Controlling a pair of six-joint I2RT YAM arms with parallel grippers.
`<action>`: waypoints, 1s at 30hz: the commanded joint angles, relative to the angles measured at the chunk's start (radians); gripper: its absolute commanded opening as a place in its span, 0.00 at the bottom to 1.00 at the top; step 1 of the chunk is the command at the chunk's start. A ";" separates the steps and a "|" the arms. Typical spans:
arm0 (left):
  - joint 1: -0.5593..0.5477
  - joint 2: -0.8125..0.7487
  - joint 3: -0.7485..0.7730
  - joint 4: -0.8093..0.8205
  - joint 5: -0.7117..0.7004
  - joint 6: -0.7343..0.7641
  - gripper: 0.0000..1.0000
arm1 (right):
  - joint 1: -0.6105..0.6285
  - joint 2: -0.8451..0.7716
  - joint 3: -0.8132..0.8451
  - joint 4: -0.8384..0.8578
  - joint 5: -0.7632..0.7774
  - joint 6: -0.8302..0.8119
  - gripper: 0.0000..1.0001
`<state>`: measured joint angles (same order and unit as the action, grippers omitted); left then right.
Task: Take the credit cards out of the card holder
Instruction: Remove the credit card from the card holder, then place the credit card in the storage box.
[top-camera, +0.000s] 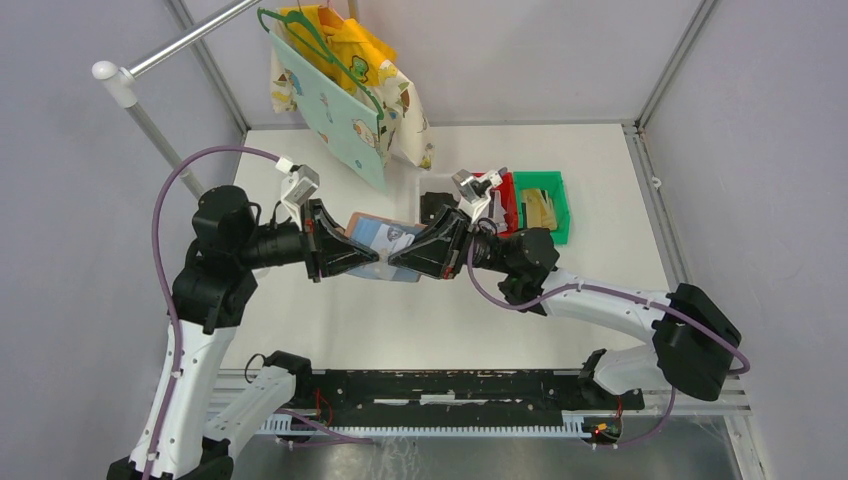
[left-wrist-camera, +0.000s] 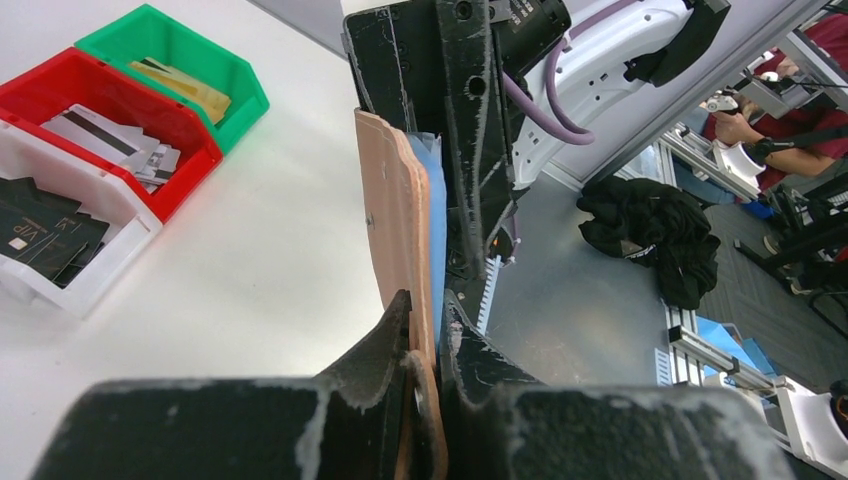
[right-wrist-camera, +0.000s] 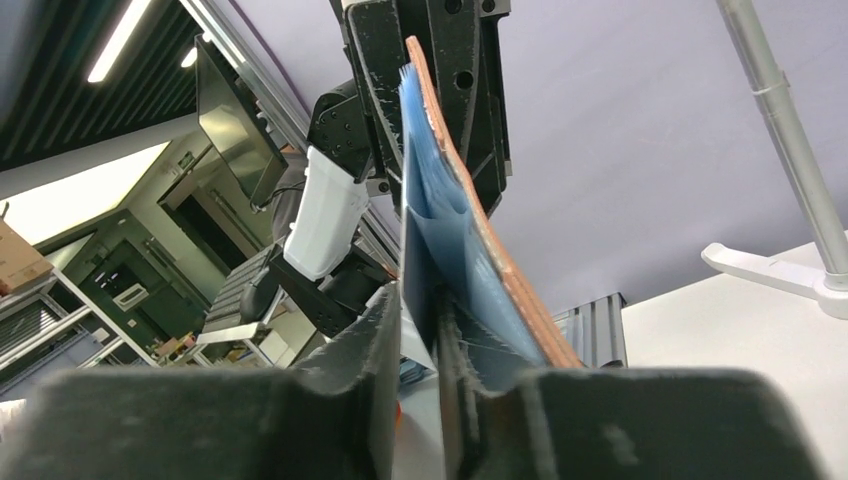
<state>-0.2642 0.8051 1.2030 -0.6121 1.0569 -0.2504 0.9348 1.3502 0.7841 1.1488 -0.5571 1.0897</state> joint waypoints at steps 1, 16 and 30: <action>0.000 0.002 0.031 0.009 0.036 -0.001 0.02 | -0.002 0.000 0.055 0.087 -0.005 0.022 0.17; 0.001 0.037 0.109 -0.056 -0.074 0.088 0.02 | -0.187 -0.244 -0.161 -0.166 -0.127 -0.071 0.00; 0.001 0.038 0.124 -0.077 0.165 0.193 0.02 | -0.571 -0.458 0.089 -1.428 0.017 -0.776 0.00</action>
<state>-0.2642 0.8543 1.2861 -0.7044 1.0611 -0.1654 0.4389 0.9016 0.7425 0.1738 -0.6861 0.6132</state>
